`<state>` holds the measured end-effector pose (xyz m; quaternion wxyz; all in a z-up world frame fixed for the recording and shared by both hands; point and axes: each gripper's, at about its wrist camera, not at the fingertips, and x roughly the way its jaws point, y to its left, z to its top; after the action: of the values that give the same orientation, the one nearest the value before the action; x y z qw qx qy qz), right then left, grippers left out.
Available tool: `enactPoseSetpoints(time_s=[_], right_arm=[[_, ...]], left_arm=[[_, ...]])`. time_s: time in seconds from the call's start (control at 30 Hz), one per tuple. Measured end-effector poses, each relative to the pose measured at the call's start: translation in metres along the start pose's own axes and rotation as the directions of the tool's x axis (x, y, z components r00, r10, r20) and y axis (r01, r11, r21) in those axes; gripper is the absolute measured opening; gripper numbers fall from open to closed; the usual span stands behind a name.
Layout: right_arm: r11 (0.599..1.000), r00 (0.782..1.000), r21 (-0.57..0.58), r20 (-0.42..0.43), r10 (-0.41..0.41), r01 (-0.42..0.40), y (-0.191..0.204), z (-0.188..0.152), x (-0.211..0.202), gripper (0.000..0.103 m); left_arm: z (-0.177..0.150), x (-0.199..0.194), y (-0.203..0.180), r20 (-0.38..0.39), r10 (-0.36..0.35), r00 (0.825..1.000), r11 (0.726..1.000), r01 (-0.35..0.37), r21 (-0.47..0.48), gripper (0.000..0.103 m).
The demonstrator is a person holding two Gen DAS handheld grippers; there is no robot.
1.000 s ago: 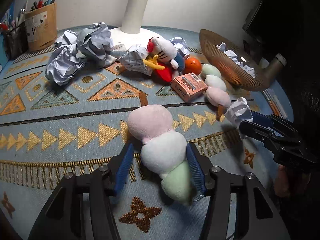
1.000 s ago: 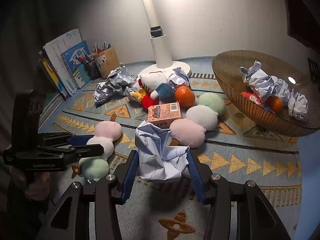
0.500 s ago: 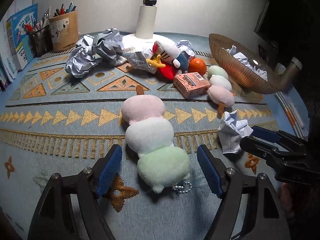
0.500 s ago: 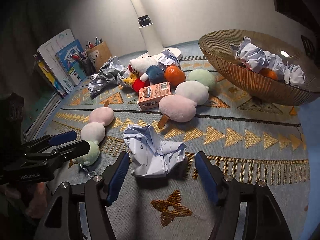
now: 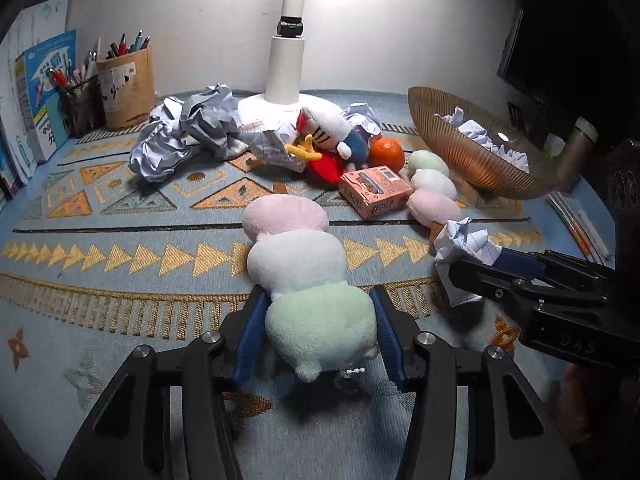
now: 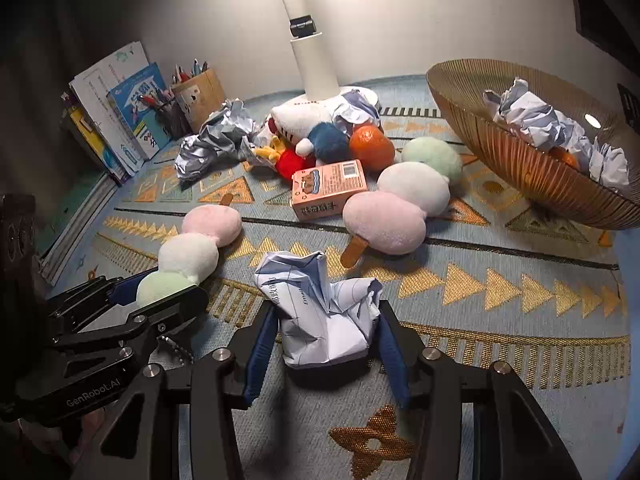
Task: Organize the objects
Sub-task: 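Lift plush and paper ball away from the pile, then carry plush and paper ball into the brown bowl and open both grippers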
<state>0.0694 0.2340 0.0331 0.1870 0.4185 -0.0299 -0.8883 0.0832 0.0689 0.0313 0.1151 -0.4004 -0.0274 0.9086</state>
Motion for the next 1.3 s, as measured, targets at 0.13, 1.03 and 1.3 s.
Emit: enactPoseSetpoints(time_s=[0.13,1.03,1.3], right_arm=[[1.000,0.999,0.019,0.036,-0.024,0.023,-0.016,0.005,-0.012,0.046],[0.956,0.903,0.266,0.370,-0.216,0.120,-0.112,0.076,-0.131,0.047],[0.920,0.921,0.366,0.293,-0.258,0.141,-0.161,0.097,-0.107,0.048]], left_arm=[[0.001,0.004,0.004,0.010,-0.013,1.000,1.000,0.014,-0.015,0.048],[0.130,-0.004,-0.102,0.172,-0.228,0.958,0.968,0.205,0.144,0.048],[0.162,0.065,-0.141,0.088,-0.274,0.958,0.957,0.262,0.127,0.048]])
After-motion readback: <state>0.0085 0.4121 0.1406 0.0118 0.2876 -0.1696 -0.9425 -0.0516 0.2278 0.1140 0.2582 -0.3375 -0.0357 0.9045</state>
